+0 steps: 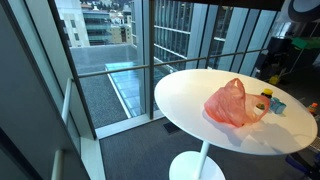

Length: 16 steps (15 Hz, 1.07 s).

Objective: Remove the bottle with a yellow lid from the plastic bag and put it on the table

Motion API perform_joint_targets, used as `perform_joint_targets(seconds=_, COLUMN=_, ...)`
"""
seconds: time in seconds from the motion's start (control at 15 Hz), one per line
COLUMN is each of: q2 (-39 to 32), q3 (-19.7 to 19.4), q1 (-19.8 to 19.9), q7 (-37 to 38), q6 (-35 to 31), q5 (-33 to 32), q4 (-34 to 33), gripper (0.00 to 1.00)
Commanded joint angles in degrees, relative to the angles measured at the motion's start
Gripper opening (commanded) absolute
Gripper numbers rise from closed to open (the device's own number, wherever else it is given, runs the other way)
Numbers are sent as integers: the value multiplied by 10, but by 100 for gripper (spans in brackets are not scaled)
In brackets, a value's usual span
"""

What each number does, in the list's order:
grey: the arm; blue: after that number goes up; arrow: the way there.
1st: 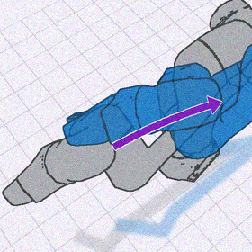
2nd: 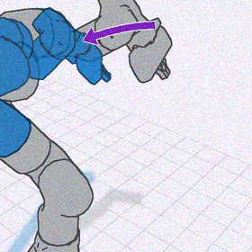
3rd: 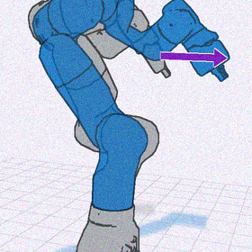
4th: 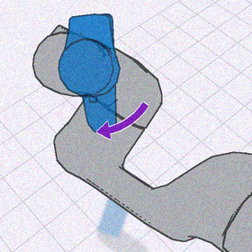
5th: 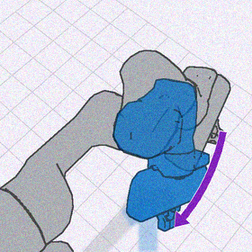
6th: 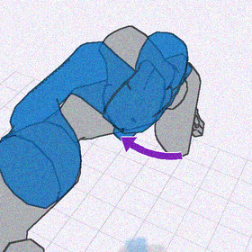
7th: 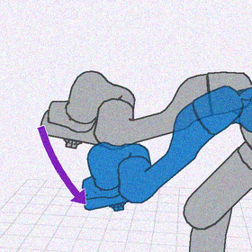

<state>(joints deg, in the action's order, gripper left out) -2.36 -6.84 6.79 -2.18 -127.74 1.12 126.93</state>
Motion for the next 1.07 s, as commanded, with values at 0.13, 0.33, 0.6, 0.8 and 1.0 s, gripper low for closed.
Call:
perform_joint_targets(seconds=0.13, q2=107, q3=18, q1=-18, q7=44, q6=33, q5=-16, q4=48, gripper=100)
perform_joint_targets(seconds=0.33, q2=149, q3=27, q1=-20, q7=52, q6=51, q5=-14, q4=55, gripper=100)
perform_joint_targets(seconds=0.6, q2=179, q3=30, q1=-18, q7=54, q6=83, q5=-14, q4=48, gripper=100)
perform_joint_targets(seconds=0.8, q2=169, q3=26, q1=-20, q7=37, q6=74, q5=-6, q4=43, gripper=100)
perform_joint_targets(seconds=1.0, q2=167, q3=26, q1=-20, q7=37, q6=74, q5=-6, q4=44, gripper=100)
